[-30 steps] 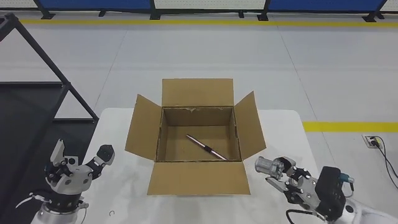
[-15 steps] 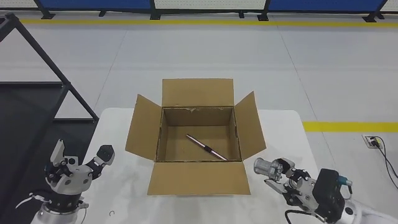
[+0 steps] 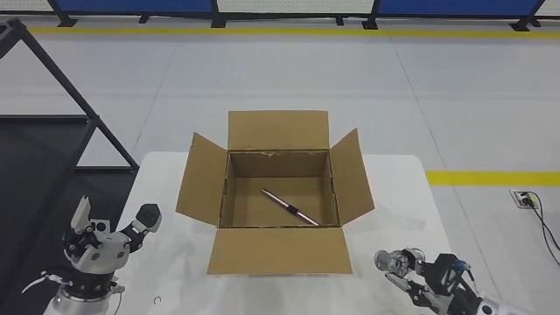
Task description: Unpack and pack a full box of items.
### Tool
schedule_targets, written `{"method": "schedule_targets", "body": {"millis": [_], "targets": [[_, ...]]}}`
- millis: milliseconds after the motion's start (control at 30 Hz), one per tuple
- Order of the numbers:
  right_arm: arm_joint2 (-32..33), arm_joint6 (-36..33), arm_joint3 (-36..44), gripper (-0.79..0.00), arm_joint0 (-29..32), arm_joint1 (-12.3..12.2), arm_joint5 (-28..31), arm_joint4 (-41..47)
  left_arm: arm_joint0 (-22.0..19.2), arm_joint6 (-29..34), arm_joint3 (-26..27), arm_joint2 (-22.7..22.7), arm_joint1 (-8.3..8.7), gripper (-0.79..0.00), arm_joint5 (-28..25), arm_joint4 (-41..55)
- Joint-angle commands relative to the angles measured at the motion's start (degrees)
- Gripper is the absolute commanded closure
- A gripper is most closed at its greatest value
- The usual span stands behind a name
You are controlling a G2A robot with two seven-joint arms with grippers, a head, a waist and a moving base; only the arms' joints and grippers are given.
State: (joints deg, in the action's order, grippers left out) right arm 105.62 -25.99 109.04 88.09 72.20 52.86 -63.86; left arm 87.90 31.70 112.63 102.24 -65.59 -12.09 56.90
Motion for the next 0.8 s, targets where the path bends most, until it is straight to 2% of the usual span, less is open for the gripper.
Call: {"method": "schedule_targets", "body": {"millis": [0,300,767], "targets": [[-1.2,-0.6,-1.0,0.0,-0.7,-0.2,-1.1,-2.0,0.0,0.0,0.0,0.0,0.0,-0.785,0.0,0.0],[-6.9,-7.2,-4.6,0.0,-5.6,-1.0,-4.1,-8.4,0.0,0.0,0.0,0.0,0.0,-0.785,0.0,0.0],[-14.2,-14.1,-6.2,0.0,-9.6,-1.7,-12.4,-16.6,0.0,0.0,0.0,0.0,0.0,-0.785,0.0,0.0]]}}
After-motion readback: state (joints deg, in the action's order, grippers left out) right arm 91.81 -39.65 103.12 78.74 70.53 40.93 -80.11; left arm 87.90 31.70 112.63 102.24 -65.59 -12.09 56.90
